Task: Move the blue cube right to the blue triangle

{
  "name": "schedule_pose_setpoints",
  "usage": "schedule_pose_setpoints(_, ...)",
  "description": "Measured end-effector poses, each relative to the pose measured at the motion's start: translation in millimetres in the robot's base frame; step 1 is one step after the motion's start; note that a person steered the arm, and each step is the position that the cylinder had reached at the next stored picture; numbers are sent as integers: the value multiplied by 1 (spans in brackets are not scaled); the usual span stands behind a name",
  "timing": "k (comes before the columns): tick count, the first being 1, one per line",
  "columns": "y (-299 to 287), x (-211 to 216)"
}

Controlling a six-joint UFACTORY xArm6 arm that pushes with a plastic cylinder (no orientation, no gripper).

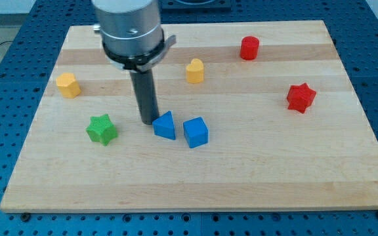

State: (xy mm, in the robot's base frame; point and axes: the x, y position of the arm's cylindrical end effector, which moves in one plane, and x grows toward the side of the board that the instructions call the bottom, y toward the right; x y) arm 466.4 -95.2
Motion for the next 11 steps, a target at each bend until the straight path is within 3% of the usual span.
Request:
schedule_pose_setpoints(2,-13,-19)
schedule_pose_setpoints(4,96,-48)
schedule_pose_setpoints(5,152,-31)
schedule_pose_setpoints(6,163,7)
schedule_pose_setpoints(8,153,89)
schedule_pose_setpoints(11,70,65)
